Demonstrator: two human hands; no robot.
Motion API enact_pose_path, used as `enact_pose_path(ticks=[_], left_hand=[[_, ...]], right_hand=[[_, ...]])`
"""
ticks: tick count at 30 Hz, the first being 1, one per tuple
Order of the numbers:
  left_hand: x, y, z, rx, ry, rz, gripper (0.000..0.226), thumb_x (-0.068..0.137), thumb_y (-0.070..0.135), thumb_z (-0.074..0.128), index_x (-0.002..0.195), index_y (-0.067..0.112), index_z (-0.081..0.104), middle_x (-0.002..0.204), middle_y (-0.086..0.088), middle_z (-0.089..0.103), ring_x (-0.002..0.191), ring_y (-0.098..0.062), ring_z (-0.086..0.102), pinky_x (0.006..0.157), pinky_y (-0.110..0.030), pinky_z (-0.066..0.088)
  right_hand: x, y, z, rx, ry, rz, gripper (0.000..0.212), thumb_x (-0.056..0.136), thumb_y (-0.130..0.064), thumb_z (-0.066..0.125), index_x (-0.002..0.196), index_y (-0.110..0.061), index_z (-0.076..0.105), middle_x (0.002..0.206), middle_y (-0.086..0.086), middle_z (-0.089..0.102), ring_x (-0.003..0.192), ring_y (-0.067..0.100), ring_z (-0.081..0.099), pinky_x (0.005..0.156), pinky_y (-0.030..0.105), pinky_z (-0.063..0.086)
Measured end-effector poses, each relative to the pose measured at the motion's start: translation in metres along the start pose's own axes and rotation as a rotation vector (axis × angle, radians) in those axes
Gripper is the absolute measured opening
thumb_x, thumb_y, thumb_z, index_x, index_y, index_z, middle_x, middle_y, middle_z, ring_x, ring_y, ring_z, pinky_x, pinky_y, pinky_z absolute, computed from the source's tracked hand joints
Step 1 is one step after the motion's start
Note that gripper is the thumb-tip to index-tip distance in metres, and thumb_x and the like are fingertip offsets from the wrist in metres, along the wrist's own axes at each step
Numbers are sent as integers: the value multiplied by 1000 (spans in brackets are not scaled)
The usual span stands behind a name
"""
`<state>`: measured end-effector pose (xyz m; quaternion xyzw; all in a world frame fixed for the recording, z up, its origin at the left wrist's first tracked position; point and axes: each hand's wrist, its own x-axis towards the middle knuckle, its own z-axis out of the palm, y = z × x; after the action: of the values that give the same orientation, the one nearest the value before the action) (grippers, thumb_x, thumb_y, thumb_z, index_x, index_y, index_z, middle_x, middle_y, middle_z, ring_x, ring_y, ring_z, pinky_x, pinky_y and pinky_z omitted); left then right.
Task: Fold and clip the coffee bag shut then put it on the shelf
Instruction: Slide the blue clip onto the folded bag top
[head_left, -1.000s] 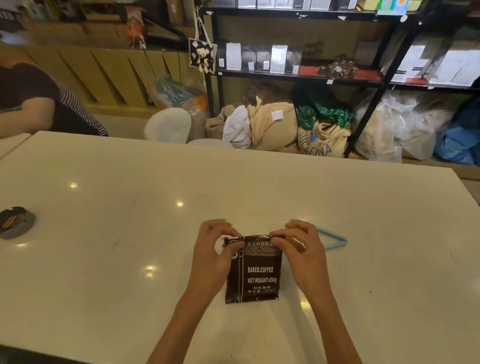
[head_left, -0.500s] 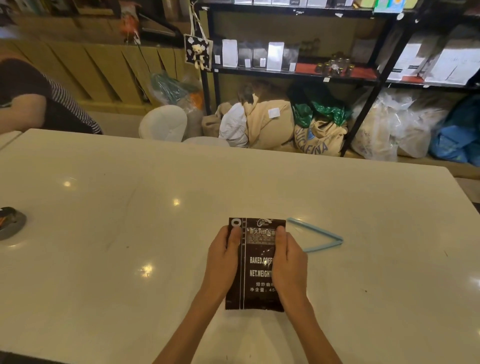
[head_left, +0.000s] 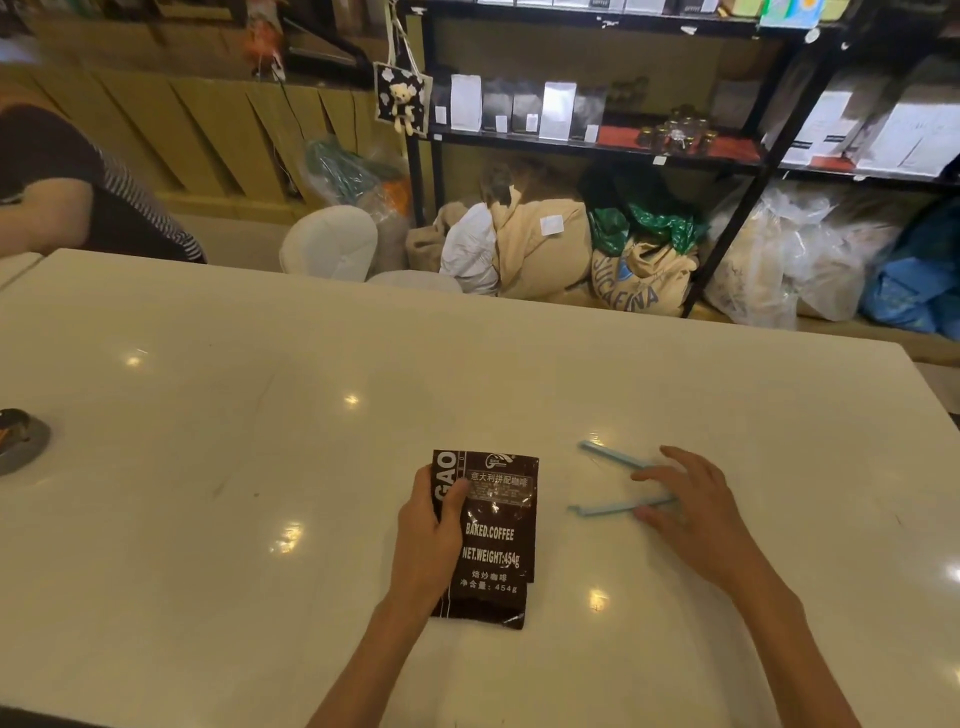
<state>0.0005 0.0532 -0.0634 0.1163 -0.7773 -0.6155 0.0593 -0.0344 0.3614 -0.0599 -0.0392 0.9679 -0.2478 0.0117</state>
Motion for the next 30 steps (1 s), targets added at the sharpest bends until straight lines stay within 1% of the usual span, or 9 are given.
enact_pose_path(ticks=[2, 5, 7, 9, 12, 15, 19, 24, 30], left_hand=[[-2, -4, 2, -29, 30, 48, 18, 97, 33, 50, 112, 25, 54, 93, 17, 71, 80, -3, 71, 60, -12, 53], [-3, -9, 1, -54, 47, 97, 20, 93, 24, 46, 111, 22, 53, 93, 11, 70, 80, -12, 70, 62, -20, 55], [-3, -11, 0, -48, 47, 120, 21, 92, 20, 46, 112, 22, 54, 94, 13, 69, 84, -12, 69, 66, -20, 55], [-5, -10, -1, -43, 46, 142, 24, 93, 19, 46, 115, 23, 54, 99, 17, 69, 89, -8, 68, 70, -16, 54], [-7, -8, 0, -50, 47, 144, 28, 93, 20, 47, 119, 23, 55, 102, 19, 69, 94, -6, 68, 73, -14, 54], [-8, -9, 1, -79, 68, 136, 30, 91, 21, 50, 120, 28, 52, 102, 19, 69, 94, -6, 68, 76, -21, 56], [-16, -9, 5, -304, 29, 44, 32, 97, 8, 52, 121, 28, 43, 98, 2, 72, 83, -18, 73, 65, -29, 60], [-18, -8, 7, -346, 13, 29, 28, 98, 5, 50, 113, 27, 42, 101, 0, 72, 92, -21, 72, 71, -29, 59], [-17, -10, 7, -377, -18, -6, 26, 99, 5, 49, 113, 26, 42, 103, 1, 72, 86, -18, 73, 65, -27, 59]], right_hand=[[-2, 7, 4, 9, 24, -31, 29, 75, -8, 87, 102, -15, 78, 131, 17, 64, 123, 40, 56, 104, 39, 36], [-6, 6, 7, 57, 148, -105, 20, 77, -1, 84, 92, -13, 79, 115, 13, 71, 108, 36, 64, 95, 27, 38], [-8, -1, 6, 224, 217, -102, 31, 80, 6, 79, 91, -22, 74, 105, 7, 70, 102, 28, 65, 92, 20, 42], [-7, -15, -3, 471, 222, -42, 41, 87, 5, 72, 93, -35, 68, 105, 2, 66, 99, 14, 63, 88, 10, 45], [-3, -41, -12, 769, 83, 25, 31, 94, -4, 66, 95, -34, 72, 109, 4, 66, 94, 11, 68, 76, 22, 60], [-3, -77, -5, 801, -34, -40, 33, 93, -8, 68, 90, -40, 74, 102, -12, 70, 87, 6, 69, 68, 21, 59], [-3, -108, 17, 855, -122, -45, 26, 92, -9, 71, 98, -34, 72, 99, -21, 72, 88, -1, 68, 70, 18, 56], [-6, -96, 19, 957, 35, 62, 25, 90, -7, 72, 94, -32, 72, 95, -16, 73, 80, 4, 70, 70, 19, 57], [-18, -43, 2, 1021, 161, 206, 16, 90, -8, 71, 95, -22, 75, 98, -4, 76, 86, 16, 75, 72, 18, 59]])
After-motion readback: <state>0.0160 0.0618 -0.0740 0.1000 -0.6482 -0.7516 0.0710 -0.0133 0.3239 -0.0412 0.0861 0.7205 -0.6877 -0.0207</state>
